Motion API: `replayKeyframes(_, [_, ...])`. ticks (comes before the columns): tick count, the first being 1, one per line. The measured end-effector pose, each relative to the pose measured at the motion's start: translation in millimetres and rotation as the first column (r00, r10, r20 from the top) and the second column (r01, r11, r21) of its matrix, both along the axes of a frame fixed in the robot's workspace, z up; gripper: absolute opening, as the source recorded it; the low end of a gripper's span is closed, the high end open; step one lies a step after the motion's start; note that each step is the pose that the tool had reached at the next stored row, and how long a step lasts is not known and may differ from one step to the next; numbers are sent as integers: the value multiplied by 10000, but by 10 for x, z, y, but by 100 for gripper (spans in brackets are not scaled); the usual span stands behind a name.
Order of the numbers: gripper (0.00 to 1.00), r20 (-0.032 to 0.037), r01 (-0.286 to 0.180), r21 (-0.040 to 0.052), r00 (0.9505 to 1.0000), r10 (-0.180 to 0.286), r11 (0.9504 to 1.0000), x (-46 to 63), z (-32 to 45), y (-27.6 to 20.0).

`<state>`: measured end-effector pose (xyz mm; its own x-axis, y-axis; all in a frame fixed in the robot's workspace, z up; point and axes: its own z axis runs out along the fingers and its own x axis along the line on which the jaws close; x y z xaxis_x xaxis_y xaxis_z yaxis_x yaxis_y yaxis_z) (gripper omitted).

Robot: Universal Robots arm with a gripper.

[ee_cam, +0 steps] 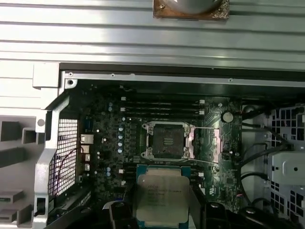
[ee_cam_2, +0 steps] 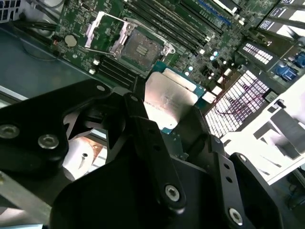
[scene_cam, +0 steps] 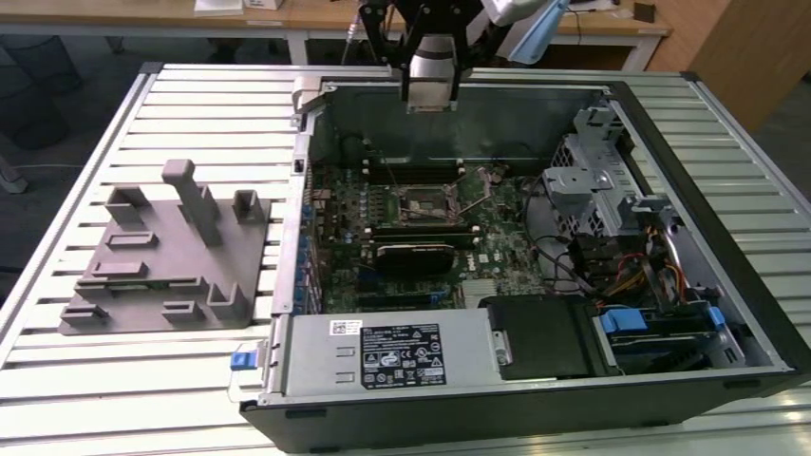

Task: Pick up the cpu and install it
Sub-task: 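Pick up the cpu and move it towards the insertion slot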

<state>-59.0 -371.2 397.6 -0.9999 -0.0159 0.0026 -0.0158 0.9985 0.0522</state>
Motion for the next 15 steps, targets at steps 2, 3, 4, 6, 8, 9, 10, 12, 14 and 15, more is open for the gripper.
replayKeyframes(2, [53, 5, 266, -2, 9996, -266, 9996, 1, -2, 1])
replayKeyframes(3, [53, 7, 420, -1, 9991, -420, 9991, 1, -3, 2])
replayKeyframes(4, [53, 8, 590, -2, 9983, -590, 9983, 1, -5, 2])
replayKeyframes(6, [53, 11, 942, -2, 9955, -942, 9956, 1, -7, 2])
replayKeyframes(8, [53, 15, 1310, -1, 9914, -1310, 9914, 1, -11, 2])
replayKeyframes(9, [53, 17, 1484, -1, 9889, -1484, 9889, 1, -12, 2])
replayKeyframes(10, [53, 19, 1660, 0, 9861, -1660, 9861, 1, -14, 3])
replayKeyframes(12, [53, 21, 2012, 0, 9796, -2012, 9796, 1, -17, 3])
replayKeyframes(14, [53, 22, 2362, 1, 9717, -2362, 9717, 1, -20, 3])
replayKeyframes(15, [53, 23, 2538, 2, 9673, -2538, 9673, 1, -22, 3])
